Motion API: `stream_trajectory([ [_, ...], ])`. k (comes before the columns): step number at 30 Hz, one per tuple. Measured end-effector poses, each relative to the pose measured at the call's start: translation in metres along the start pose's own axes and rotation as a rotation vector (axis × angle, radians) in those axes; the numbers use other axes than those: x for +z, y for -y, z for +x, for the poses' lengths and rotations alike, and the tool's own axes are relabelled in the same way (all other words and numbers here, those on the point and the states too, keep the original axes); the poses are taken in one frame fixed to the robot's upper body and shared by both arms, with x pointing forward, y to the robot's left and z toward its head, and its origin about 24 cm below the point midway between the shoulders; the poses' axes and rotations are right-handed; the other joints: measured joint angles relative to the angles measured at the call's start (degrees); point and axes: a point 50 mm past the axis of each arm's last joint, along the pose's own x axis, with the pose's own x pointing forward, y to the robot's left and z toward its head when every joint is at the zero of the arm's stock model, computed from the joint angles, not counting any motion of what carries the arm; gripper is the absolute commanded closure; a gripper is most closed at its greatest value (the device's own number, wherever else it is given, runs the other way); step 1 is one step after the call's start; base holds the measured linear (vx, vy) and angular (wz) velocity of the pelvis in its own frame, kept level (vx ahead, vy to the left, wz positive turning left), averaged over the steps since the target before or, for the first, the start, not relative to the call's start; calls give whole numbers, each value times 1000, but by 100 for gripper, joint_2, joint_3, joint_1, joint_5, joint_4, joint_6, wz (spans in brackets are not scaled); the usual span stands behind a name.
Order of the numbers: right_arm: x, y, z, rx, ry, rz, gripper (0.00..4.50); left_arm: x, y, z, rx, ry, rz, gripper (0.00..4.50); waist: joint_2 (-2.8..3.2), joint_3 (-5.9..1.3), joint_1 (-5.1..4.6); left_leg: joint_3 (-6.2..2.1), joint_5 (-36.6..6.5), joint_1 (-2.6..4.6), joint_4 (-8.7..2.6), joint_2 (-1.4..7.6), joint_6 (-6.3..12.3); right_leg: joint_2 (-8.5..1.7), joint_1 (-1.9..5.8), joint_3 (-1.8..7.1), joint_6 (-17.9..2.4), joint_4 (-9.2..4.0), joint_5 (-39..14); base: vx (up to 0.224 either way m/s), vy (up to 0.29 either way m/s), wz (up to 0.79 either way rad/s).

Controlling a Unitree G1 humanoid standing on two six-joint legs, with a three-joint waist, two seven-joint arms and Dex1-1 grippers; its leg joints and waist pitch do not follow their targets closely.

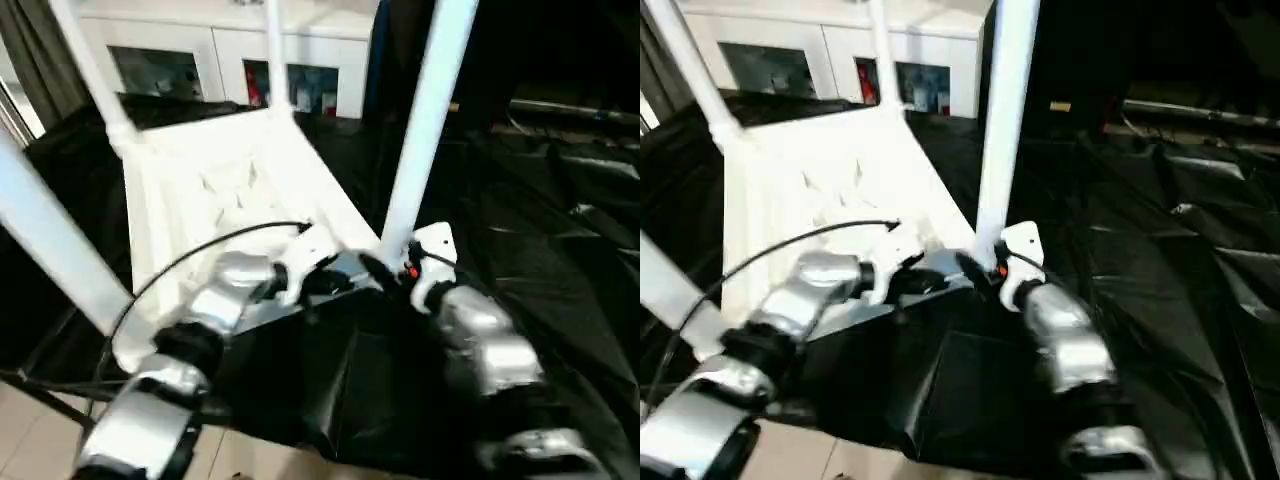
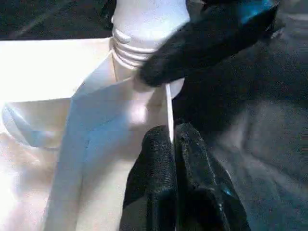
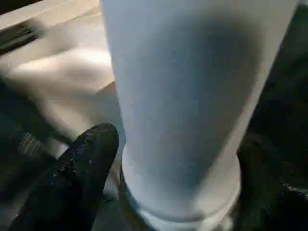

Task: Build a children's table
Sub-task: Rotate leg to tighten

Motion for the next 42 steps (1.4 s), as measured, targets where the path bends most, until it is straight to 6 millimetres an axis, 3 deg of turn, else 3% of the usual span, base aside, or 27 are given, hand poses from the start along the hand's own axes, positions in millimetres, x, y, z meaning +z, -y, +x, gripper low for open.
stream_trajectory([
  [4,2,-6,-5,190,-36,-56,81,-6,1,-21,-89,-28,15,450,-56,27,37,2,0,-15,6,3,3,0,-9,-4,-4,0,-2,0,0,0],
  [10,8,-10,-8,370,-56,-71,81,-10,3,-35,-162,-41,16,450,-79,30,131,7,0,-41,26,6,8,-2,-49,-2,-5,20,-2,0,0,0],
  [16,8,-10,-8,387,-63,-65,132,-9,4,-36,-167,-40,27,450,-82,27,209,13,0,-55,37,9,9,-2,-80,2,-6,36,-1,0,0,0],
  [22,5,-10,-11,363,-54,-60,173,-9,6,-31,-160,-20,16,450,-27,20,245,20,-2,-51,38,11,11,-1,-79,5,-6,37,-1,0,0,0],
  [27,-1,-10,-9,202,-15,-29,178,-7,4,-19,-89,2,-6,450,11,18,237,21,-10,-41,48,9,-8,-3,-50,10,-17,38,9,-10,0,0],
  [29,-3,-7,-5,87,2,-4,180,-6,2,-11,-34,8,-23,450,30,26,184,21,-15,-21,47,9,-19,-3,-22,11,-22,26,22,-68,3,0],
  [31,-6,-5,2,-62,32,54,180,-3,0,0,29,13,-44,450,38,30,111,22,-14,44,40,8,-22,-4,16,13,-23,20,26,0,0,0],
  [35,-5,-2,13,-295,62,128,180,5,-1,20,119,18,-76,450,46,25,48,20,-14,54,31,1,-23,-4,29,21,-18,9,28,0,0,0],
  [42,-1,-2,27,-438,65,136,180,10,-1,29,182,15,-86,450,41,19,-10,21,-13,46,21,-2,-23,-4,35,23,-13,4,27,0,0,0],
])
